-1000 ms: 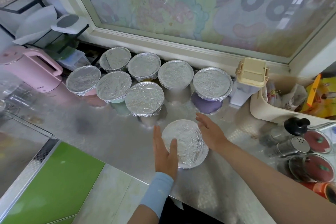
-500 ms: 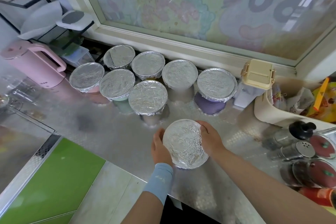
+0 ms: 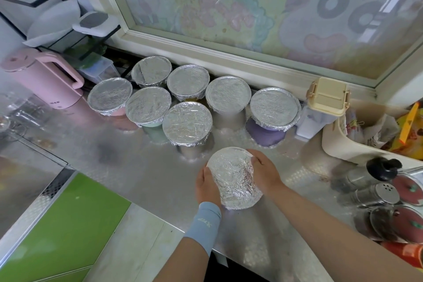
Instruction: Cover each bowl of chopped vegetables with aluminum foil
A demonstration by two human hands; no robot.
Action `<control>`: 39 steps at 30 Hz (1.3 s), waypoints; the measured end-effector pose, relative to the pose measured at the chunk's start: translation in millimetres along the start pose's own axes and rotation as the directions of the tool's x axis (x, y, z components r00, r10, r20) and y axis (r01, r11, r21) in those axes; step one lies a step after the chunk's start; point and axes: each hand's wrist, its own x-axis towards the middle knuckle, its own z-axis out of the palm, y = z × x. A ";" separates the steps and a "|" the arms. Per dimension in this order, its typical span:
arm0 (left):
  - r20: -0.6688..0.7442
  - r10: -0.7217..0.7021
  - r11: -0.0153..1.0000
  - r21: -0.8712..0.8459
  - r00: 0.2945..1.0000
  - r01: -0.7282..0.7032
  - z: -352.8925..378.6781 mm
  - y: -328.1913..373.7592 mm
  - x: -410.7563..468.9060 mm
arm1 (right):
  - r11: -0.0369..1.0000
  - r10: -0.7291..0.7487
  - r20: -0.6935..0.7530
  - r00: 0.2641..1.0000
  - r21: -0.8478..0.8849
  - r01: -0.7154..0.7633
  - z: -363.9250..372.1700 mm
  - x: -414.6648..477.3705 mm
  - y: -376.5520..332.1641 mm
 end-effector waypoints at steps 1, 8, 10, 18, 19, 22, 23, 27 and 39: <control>0.014 -0.005 1.000 0.026 1.000 0.005 -0.5 0.1 3.9 | 0.999 0.010 -0.012 1.000 0.031 -0.010 0.9 -2.3 0.9; -0.050 0.016 0.998 0.057 0.999 -0.013 -13.2 0.3 10.2 | 0.998 0.024 -0.032 0.999 -0.051 -0.026 -1.6 -8.7 3.0; -0.122 -0.022 1.000 -0.007 0.992 0.021 -13.6 -10.3 -6.5 | 0.999 0.022 -0.024 0.999 -0.041 -0.023 -2.0 -8.2 2.5; 0.000 -0.147 0.976 -0.162 0.989 0.145 5.9 -7.6 -7.6 | 0.995 0.025 -0.119 0.993 -0.088 -0.036 3.5 -22.3 11.4; 0.006 -0.121 0.988 -0.098 0.993 0.121 5.2 -0.8 -2.6 | 0.993 0.037 -0.122 0.992 -0.103 -0.050 1.8 -23.6 11.4; -0.113 -0.060 0.990 0.117 0.992 0.073 -3.6 9.8 5.9 | 0.993 0.048 -0.123 0.991 -0.100 -0.060 -3.8 -22.2 7.0; -0.170 -0.064 0.978 0.187 0.983 0.096 -6.8 10.2 5.4 | 0.995 0.046 -0.121 0.992 -0.079 -0.055 -5.4 -20.8 4.2; -0.072 -0.085 0.948 0.300 0.994 0.103 -7.7 12.8 -1.5 | 0.994 0.083 -0.127 0.988 -0.063 -0.092 -7.7 -13.1 -4.4; 0.126 -0.121 0.982 0.163 0.985 0.100 29.0 51.1 49.6 | 0.983 0.152 -0.201 0.968 0.135 -0.126 -24.5 20.5 -26.9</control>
